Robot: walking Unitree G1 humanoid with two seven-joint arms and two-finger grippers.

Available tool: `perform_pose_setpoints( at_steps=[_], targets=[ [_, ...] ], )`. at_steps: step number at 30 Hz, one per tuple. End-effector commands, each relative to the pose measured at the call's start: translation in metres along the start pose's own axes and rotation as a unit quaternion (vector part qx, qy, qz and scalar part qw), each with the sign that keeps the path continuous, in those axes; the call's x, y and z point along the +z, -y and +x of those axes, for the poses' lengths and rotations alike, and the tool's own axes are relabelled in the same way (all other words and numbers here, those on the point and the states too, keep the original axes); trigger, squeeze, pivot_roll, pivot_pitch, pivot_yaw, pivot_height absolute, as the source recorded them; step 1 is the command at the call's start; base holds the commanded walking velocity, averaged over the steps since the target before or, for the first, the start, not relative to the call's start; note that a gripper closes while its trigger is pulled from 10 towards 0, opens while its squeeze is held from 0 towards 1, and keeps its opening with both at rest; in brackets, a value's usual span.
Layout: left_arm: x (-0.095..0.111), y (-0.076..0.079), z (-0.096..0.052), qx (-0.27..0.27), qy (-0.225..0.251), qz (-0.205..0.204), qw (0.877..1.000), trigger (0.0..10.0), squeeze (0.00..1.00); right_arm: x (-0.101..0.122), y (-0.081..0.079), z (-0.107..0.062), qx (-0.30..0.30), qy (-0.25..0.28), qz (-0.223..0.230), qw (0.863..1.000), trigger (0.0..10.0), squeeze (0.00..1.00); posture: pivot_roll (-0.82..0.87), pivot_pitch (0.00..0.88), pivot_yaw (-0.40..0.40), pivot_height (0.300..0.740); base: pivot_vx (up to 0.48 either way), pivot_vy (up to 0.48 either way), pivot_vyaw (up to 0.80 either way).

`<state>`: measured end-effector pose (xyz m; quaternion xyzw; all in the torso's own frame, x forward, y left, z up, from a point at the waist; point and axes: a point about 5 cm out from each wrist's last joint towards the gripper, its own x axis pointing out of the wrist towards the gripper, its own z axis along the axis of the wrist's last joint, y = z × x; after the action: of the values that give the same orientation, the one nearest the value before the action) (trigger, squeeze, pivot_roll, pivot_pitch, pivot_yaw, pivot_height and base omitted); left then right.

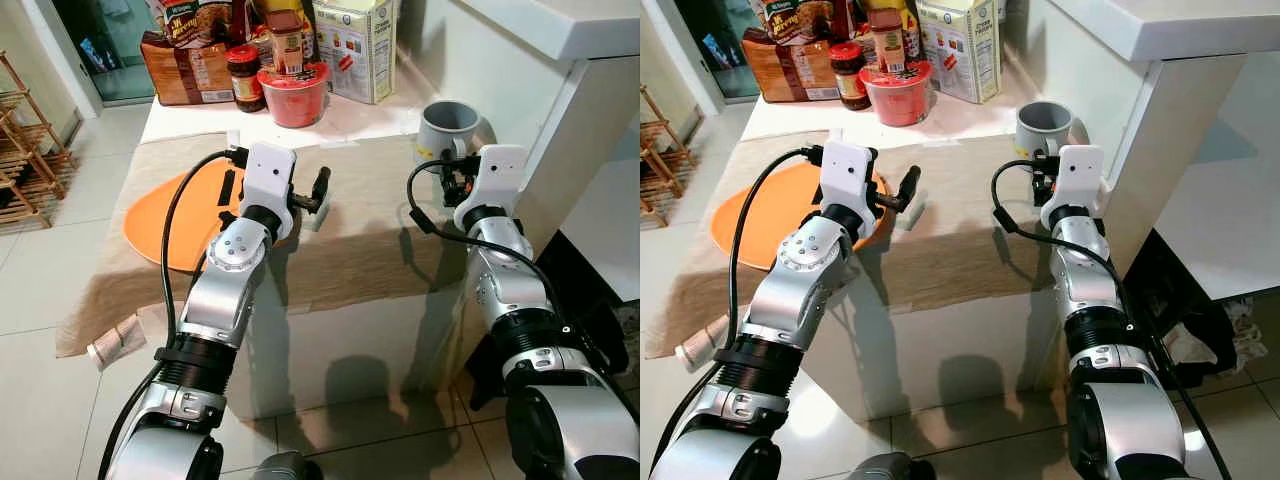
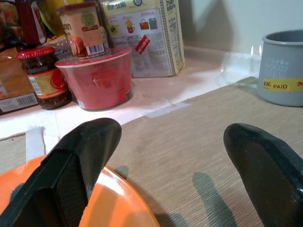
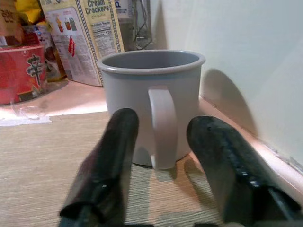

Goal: Setting the table

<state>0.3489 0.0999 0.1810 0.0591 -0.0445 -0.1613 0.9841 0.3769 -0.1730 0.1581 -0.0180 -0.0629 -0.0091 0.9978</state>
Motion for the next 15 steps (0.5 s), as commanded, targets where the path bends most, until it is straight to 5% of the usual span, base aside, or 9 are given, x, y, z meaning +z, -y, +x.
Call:
perform_pose_setpoints(
  at_steps=[1,15],
  targets=[
    [0.005,0.0,-0.001,-0.005,0.005,0.008,1.0,10.0,0.0,0.001,-0.002,0.001,0.0,0.005,0.008,1.0,0.0,0.0,0.22,0.0,0.102,0.74,0.0,0.0,0.0],
    [-0.006,0.01,0.0,-0.01,-0.027,-0.032,0.999,10.0,0.0,-0.01,-0.003,-0.013,0.001,-0.001,0.014,1.0,0.0,0.0,0.16,0.0,0.098,0.74,0.0,0.0,0.0]
  ],
)
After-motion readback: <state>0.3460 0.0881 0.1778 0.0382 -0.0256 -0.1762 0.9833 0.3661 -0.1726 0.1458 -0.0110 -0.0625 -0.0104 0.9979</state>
